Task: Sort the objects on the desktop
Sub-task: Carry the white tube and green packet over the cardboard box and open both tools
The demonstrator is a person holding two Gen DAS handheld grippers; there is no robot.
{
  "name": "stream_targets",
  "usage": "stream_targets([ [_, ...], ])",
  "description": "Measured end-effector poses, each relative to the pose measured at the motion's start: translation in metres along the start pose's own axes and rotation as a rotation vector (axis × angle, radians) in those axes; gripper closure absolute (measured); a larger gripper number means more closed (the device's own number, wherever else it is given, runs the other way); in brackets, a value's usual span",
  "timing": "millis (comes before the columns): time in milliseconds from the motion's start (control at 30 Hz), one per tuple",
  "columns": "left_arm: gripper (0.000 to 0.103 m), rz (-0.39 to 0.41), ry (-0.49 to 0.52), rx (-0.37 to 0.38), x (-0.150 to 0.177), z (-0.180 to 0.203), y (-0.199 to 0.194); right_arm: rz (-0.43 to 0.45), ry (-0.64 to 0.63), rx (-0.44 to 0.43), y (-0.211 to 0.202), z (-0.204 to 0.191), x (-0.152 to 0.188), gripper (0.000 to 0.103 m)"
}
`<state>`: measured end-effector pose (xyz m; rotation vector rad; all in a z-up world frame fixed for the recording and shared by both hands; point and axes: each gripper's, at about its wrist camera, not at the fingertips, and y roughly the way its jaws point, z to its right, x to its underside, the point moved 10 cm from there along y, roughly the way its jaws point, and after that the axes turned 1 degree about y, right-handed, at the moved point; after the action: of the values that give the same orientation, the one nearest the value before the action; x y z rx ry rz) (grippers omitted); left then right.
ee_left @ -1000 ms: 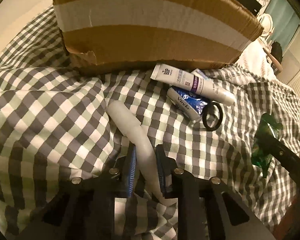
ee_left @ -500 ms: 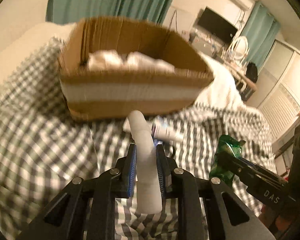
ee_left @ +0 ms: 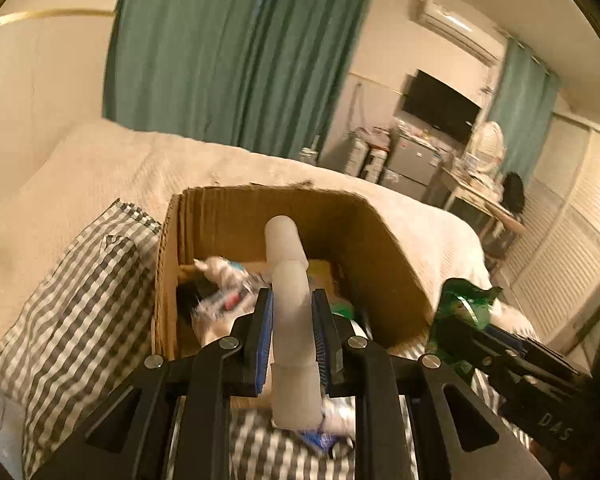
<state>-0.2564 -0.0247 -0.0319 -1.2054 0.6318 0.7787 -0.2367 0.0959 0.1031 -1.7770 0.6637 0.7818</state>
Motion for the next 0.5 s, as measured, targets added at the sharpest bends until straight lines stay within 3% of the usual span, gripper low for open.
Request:
stream_targets([
  [133, 0.083, -0.007, 0.017, -0.053, 0.001, -0.021, 0.04, -0.034, 0.034, 0.016, 0.042, 0.009, -0.017, 0.067],
  [233, 0.081, -0.038, 0.035, -0.017, 0.013, -0.029, 0.06, -0.048, 0.043, 0.038, 0.065, 0.019, -0.019, 0.064],
  [300, 0.063, -0.047, 0.047, -0.005, 0.019, -0.031, 0.062, -0.034, 0.046, 0.051, 0.07, 0.026, -0.019, 0.044],
  [333, 0.037, -0.043, 0.046, -0.005, 0.02, -0.032, 0.061, -0.013, 0.053, 0.052, 0.069, 0.027, -0.021, 0.038],
  [367, 0.019, -0.024, 0.041, -0.002, 0.019, -0.032, 0.056, 0.006, 0.063, 0.04, 0.067, 0.027, -0.022, 0.038],
  [500, 0.008, 0.056, 0.031, 0.0, 0.015, -0.029, 0.024, 0.038, 0.087, 0.034, 0.05, 0.03, -0.021, 0.037],
])
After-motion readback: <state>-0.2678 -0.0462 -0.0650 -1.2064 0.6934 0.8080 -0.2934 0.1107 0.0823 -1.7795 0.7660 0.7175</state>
